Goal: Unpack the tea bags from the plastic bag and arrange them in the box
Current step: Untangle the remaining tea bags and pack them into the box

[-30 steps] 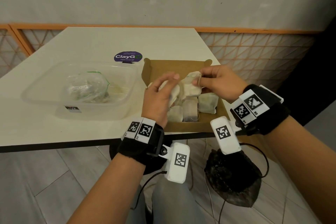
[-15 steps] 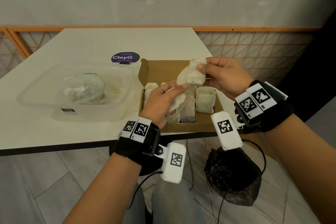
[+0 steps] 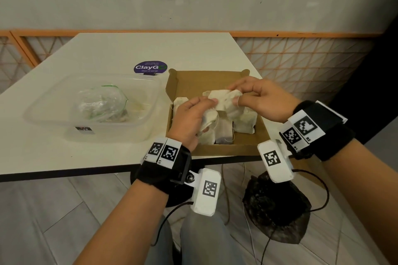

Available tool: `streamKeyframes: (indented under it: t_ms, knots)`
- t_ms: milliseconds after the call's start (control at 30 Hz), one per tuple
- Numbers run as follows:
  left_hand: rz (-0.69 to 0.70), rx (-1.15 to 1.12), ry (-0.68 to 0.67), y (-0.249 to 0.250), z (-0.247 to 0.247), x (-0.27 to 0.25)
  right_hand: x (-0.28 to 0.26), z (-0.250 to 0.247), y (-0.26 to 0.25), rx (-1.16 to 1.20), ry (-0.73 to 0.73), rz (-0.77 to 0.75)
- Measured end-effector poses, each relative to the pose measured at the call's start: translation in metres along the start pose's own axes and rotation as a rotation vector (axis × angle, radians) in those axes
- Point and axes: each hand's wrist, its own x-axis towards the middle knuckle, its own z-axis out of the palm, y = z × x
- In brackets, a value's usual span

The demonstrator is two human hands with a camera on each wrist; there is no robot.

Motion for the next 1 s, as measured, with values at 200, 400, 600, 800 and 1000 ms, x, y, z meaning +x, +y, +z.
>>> streamKeyframes:
  t_ms: [200, 400, 600, 800, 1000]
  knots:
    - [-0.012, 0.197, -0.109, -0.004, 0.004, -0.001, 0.003, -0.005, -0.010, -0.258, -0.247, -0.009]
    - [-0.011, 0.144, -0.134, 0.000, 0.005, -0.003, 0.004, -0.007, -0.009, -0.301, -0.248, -0.030]
    - [0.057, 0.166, -0.087, -0.003, 0.006, -0.004, 0.005, -0.003, 0.000, -0.067, -0.139, -0.004]
    - [0.059, 0.073, -0.075, 0.000, 0.006, -0.007, 0.000, 0.010, 0.007, 0.262, -0.060, 0.088]
    - [0.056, -0.253, 0.043, 0.004, -0.004, -0.003, -0.012, 0.020, 0.025, 0.351, 0.058, 0.188]
